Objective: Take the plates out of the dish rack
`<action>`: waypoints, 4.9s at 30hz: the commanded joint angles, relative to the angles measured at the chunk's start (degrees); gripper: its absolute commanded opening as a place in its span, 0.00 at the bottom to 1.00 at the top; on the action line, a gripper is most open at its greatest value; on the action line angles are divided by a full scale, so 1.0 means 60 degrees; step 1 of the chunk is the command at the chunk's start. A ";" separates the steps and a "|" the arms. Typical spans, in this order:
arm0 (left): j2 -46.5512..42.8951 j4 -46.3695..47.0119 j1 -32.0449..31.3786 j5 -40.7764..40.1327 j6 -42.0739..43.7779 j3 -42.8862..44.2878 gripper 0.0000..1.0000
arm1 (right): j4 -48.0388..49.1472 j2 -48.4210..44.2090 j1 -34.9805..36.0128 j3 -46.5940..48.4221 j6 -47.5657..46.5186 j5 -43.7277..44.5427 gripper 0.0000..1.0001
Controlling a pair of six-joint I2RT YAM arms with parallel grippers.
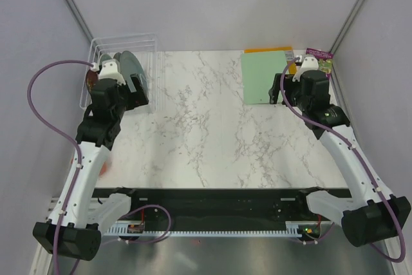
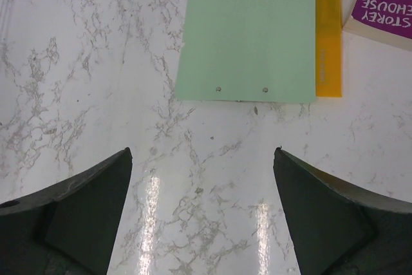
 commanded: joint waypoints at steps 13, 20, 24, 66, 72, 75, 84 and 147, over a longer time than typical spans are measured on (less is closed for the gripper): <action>0.2386 0.0427 0.0400 -0.0817 0.0670 0.2594 0.95 | 0.0457 0.1442 -0.0075 0.0276 0.1158 0.0202 0.98; 0.3352 0.2170 0.0884 -0.0436 0.0184 0.1817 0.93 | 0.0588 0.1383 -0.0061 -0.0163 0.0982 0.0217 0.98; 0.4099 0.2843 0.1001 -0.0465 0.0184 0.1992 0.91 | 0.0764 0.1427 -0.0075 -0.0339 0.1026 0.0144 0.98; 0.7046 0.4253 -0.0009 -0.4845 0.2936 0.5111 0.02 | 0.0940 0.1647 -0.0046 -0.0764 0.0982 0.0202 0.98; 0.6372 0.3201 -0.0200 -0.4626 0.3041 0.5946 0.02 | 0.0940 0.1603 -0.0046 -0.0691 0.1011 0.0012 0.98; 0.5816 0.2554 -0.0244 -0.3750 0.2575 0.6182 0.02 | 0.0954 0.1588 -0.0046 -0.0618 0.1084 -0.0076 0.98; 0.4057 0.1160 -0.0244 0.2210 -0.0967 0.5056 0.02 | 0.2181 0.1647 -0.0046 -0.0325 0.1611 -0.2401 0.98; 0.2459 0.4529 -0.1240 -0.3424 0.1458 0.0674 0.93 | 0.5321 1.3188 -0.0002 0.9311 0.5332 -0.6506 0.00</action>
